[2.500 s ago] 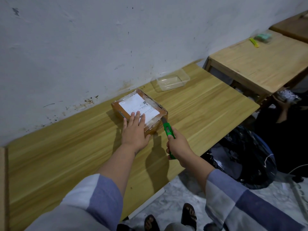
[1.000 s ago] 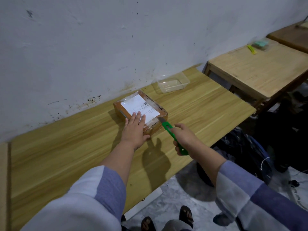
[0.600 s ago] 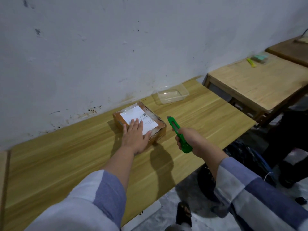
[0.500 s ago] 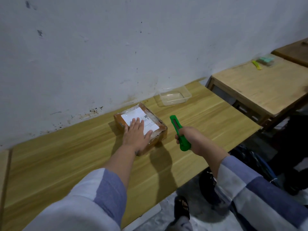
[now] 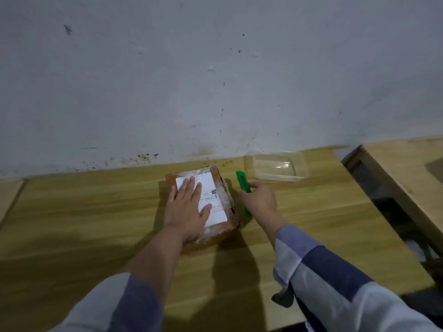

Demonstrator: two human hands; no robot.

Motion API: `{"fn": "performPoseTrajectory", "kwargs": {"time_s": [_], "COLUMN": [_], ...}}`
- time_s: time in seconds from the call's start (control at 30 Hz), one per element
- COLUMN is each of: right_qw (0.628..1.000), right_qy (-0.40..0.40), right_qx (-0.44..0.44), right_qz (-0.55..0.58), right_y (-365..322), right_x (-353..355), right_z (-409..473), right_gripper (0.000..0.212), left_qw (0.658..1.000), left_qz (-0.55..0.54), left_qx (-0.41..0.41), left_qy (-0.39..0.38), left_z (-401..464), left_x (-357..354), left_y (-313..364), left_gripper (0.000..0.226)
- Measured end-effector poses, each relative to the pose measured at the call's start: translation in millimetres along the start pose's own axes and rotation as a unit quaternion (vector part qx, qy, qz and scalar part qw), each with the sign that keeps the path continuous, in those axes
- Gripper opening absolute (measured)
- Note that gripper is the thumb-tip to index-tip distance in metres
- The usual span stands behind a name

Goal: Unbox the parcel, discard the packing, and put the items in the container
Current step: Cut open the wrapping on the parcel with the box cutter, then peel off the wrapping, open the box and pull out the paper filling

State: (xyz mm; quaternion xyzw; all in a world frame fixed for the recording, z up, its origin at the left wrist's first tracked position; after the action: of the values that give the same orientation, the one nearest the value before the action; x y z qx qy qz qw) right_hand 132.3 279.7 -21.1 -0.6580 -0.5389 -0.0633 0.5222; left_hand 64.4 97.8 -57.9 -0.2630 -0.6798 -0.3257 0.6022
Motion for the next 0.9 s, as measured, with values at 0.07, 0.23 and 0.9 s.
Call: {"fn": "performPoseTrajectory", "kwargs": {"time_s": [0.07,0.23,0.9], "right_qw": [0.998,0.986,0.946], "right_qy": [0.009,0.012,-0.234], "right_qx": [0.022,0.076,0.226], "right_qz": [-0.057,-0.146,0.003], "right_y": [-2.0,-7.9,-73.0], "right_x": [-13.0,-43.2,-61.7], "right_z": [24.8,64.5,68.7], "right_gripper": [0.043,0.044,0.023], "left_qw": [1.000,0.999,0.996], "left_qz": [0.010,0.014,-0.024], "left_qx": [0.010,0.019,-0.039], "left_qy": [0.015,0.037,0.079], "left_z": [1.0,1.8,0.3], "left_x": [-1.7,-3.8,-2.5], "left_y": [-0.4,-1.1,-10.2], "left_gripper": [0.073,0.070,0.068]}}
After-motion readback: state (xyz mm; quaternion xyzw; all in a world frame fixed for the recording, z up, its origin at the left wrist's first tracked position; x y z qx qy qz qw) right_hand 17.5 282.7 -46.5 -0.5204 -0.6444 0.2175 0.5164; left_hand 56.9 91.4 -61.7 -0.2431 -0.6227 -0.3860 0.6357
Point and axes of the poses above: each hand's wrist, its own z-axis towards the middle knuckle, its own x-axis out of the back of the hand, y = z × x, the point moved 2 cm from there along z, towards the middle knuckle, and after that the axes turned 13 degrees about -x, right-handed, at the moved point
